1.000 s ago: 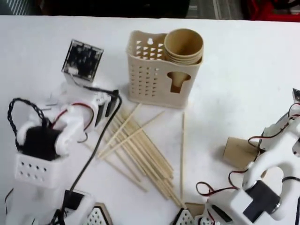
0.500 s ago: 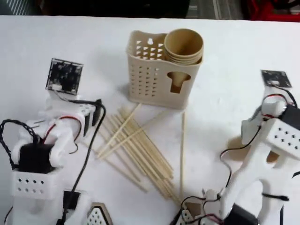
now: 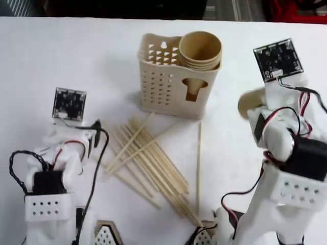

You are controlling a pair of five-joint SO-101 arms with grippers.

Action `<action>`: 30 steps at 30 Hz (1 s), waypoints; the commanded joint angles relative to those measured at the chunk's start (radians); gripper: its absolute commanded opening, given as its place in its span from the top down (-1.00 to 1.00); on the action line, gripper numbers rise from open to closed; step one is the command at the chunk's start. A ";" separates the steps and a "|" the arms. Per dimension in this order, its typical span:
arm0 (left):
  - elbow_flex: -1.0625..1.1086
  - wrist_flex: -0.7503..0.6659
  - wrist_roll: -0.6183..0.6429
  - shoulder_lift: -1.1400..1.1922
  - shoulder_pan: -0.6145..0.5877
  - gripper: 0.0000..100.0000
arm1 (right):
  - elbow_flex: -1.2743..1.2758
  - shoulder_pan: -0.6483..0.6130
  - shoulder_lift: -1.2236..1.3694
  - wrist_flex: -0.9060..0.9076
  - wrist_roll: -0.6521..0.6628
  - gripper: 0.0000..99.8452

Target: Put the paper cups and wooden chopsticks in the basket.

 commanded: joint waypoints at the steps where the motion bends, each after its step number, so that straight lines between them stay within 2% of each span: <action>1: 0.094 -0.060 -0.008 -0.079 -0.005 0.58 | -0.140 -0.033 0.016 -0.065 0.009 0.96; 7: 0.250 -0.101 -0.011 -0.214 -0.007 0.58 | -0.284 -0.079 0.116 -0.209 0.011 0.96; 15: 0.370 -0.095 -0.081 -0.377 -0.008 0.58 | -0.404 -0.245 0.289 -0.325 0.011 0.96; 21: 0.379 -0.020 -0.087 -0.447 -0.008 0.58 | -0.420 -0.312 0.430 -0.423 0.011 0.96; 30: 0.381 0.009 -0.087 -0.473 -0.008 0.58 | -0.417 -0.340 0.519 -0.398 0.014 0.96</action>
